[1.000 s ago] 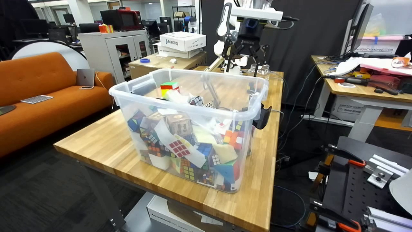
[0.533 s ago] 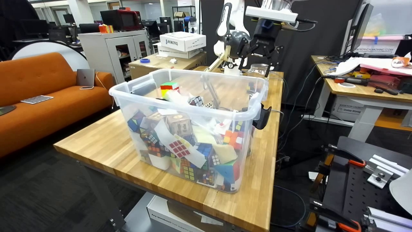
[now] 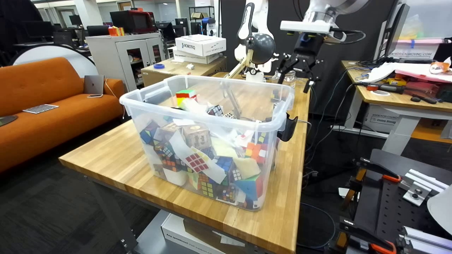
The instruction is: Put the Rubik's cube on the right into the clear container on the left
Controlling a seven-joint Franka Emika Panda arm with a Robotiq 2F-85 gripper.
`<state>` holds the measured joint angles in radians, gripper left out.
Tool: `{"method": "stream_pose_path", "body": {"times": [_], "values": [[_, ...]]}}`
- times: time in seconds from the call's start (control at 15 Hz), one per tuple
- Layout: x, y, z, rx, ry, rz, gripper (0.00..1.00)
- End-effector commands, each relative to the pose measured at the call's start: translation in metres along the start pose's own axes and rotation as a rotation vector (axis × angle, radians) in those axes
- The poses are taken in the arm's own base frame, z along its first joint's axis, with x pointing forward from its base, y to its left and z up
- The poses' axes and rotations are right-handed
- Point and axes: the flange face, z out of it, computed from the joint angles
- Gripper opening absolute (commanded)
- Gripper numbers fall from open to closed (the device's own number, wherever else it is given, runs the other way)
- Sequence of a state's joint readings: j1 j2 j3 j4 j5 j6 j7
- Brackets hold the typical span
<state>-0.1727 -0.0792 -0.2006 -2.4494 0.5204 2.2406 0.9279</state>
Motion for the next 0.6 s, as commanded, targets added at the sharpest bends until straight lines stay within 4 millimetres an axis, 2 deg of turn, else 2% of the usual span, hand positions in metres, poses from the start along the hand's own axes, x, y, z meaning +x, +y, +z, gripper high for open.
{"method": "stream_pose_path", "body": {"times": [0.0,0.13,0.2,0.27,0.33,0.53], "values": [[0.058,0.040,0.016,0.002,-0.055,0.172,1.00],[0.099,0.064,0.023,-0.030,-0.102,0.233,1.00],[0.087,0.061,0.021,-0.031,-0.054,0.205,1.00],[0.098,0.068,0.023,-0.035,-0.059,0.218,1.00],[0.099,0.067,0.023,-0.036,-0.058,0.218,1.00],[0.086,0.060,0.025,-0.041,-0.055,0.200,1.00]]}}
